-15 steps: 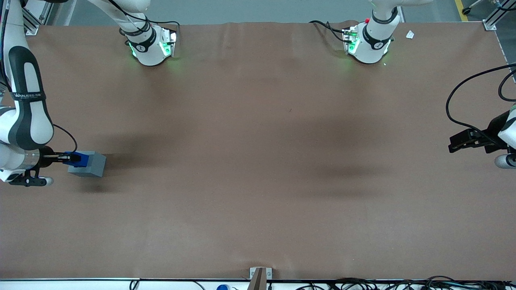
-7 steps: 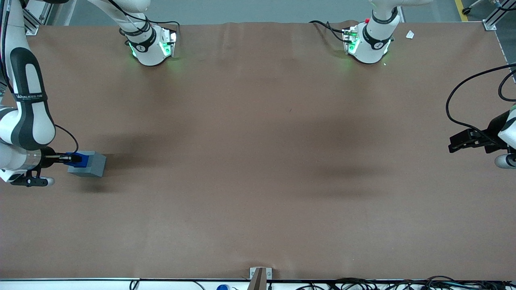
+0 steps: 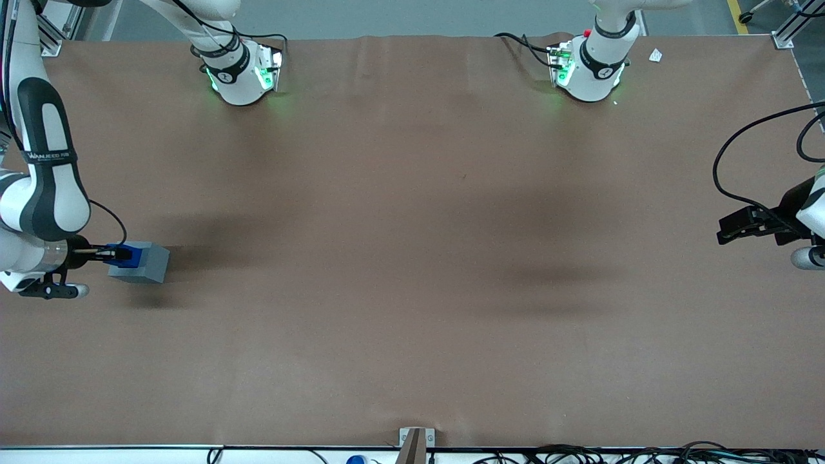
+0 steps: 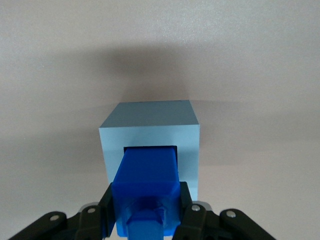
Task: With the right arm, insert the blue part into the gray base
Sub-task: 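Lower the blue block into the gray base opening with the right gripper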
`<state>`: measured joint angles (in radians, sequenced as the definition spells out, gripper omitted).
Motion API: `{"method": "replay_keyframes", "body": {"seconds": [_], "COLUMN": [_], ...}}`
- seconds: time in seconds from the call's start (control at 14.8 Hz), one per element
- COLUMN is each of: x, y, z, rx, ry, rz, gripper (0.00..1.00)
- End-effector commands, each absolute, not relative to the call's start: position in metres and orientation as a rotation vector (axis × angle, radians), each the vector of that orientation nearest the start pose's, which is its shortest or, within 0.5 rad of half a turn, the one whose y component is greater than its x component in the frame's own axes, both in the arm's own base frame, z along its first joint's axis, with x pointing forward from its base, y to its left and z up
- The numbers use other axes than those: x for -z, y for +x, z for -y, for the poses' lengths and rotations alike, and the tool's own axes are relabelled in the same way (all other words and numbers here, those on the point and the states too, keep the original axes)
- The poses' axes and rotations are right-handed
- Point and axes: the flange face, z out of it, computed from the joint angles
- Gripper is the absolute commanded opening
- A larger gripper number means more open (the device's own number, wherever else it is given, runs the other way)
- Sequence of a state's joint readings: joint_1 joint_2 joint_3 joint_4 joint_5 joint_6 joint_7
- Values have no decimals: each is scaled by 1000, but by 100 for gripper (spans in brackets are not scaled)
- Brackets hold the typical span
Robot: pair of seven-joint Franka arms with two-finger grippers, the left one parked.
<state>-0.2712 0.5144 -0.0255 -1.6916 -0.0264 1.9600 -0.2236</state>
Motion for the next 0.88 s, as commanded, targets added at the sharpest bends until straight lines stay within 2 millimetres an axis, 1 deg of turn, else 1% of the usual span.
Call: {"method": "replay_keyframes", "body": {"seconds": [0.0,0.07,0.2,0.27,0.41,0.54,0.61,0.74,0.81], "x": [-278,-278,-279,-279,-280,-283,-286,-301,-310], "y": [614,614,615,615,616,618,619,622,624], "z": [193,193,192,192,191,190,189,185,181], "rx": [-391,-391,-389,-389,-384,-378,-375,-344,-321], "ry": [-3093,-3093,-3094,-3094,-3096,-3098,-3099,-3109,-3115], "rz": [-77,-77,-72,-72,-70,-66,-64,-53,-45], "gripper": [44,52,62,63,73,79,81,89,90]}}
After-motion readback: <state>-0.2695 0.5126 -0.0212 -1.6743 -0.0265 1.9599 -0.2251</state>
